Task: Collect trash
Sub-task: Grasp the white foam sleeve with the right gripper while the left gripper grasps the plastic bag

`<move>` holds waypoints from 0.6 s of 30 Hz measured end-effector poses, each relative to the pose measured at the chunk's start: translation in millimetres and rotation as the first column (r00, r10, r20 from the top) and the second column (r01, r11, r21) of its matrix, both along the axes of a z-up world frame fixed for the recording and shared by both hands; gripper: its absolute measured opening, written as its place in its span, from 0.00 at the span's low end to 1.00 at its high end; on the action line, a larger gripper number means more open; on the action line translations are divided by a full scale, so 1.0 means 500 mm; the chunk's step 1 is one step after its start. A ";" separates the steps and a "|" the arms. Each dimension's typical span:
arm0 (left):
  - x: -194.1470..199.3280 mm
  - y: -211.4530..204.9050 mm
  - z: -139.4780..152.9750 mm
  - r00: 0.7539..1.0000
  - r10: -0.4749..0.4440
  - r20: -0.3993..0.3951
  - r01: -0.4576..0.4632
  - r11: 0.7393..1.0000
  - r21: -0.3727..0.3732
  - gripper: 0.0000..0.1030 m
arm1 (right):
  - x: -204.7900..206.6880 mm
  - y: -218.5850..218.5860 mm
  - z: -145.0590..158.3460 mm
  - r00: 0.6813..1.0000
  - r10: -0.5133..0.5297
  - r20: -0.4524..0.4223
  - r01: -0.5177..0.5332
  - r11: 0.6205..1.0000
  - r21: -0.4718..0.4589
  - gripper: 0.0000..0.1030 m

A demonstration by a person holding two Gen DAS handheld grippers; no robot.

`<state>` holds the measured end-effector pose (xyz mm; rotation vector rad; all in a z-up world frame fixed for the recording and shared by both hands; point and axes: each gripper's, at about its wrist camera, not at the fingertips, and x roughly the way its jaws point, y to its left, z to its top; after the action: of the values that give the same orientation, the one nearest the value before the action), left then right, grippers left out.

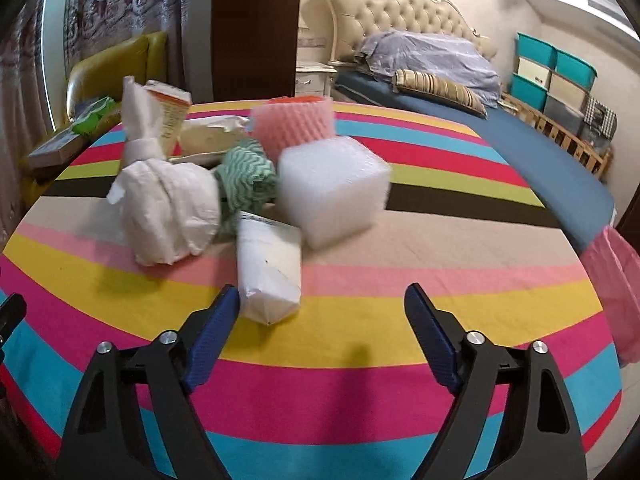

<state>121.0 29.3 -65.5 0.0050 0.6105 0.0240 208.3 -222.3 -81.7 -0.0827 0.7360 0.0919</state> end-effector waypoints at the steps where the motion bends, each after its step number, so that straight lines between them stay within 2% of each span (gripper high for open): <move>1: 0.004 -0.006 0.000 1.000 -0.008 -0.003 0.008 1.000 0.005 0.95 | 0.005 -0.004 -0.001 1.000 0.010 -0.008 -0.010 1.000 0.015 0.77; 5: 0.024 -0.039 0.001 0.998 -0.048 -0.027 0.049 0.999 0.018 0.95 | 0.030 0.025 -0.007 0.995 0.097 -0.023 -0.097 0.995 0.000 0.73; 8: 0.038 -0.053 0.001 0.997 -0.065 -0.041 0.065 0.998 0.007 0.95 | 0.049 0.045 -0.008 0.990 0.130 -0.048 -0.130 0.991 0.009 0.62; 10: 0.047 -0.059 -0.001 0.996 -0.066 -0.052 0.067 0.998 0.001 0.95 | 0.062 0.050 -0.010 0.986 0.147 -0.079 -0.146 0.989 0.020 0.53; 11: 0.053 -0.065 -0.001 0.996 -0.071 -0.059 0.071 0.997 -0.006 0.95 | 0.065 0.048 -0.012 0.984 0.154 -0.090 -0.152 0.988 0.028 0.44; 13: 0.061 -0.071 0.000 0.995 -0.080 -0.066 0.079 0.997 -0.023 0.95 | 0.060 0.036 -0.009 0.984 0.165 -0.074 -0.162 0.986 0.049 0.31; 18: 0.102 -0.113 0.001 0.989 -0.113 -0.092 0.107 0.992 -0.066 0.95 | 0.024 -0.002 0.003 0.989 0.149 0.016 -0.149 0.988 0.041 0.29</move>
<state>172.1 -27.0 -65.0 -0.0194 0.7062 -0.1024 220.2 -223.5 -80.0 -0.0983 0.7140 0.2493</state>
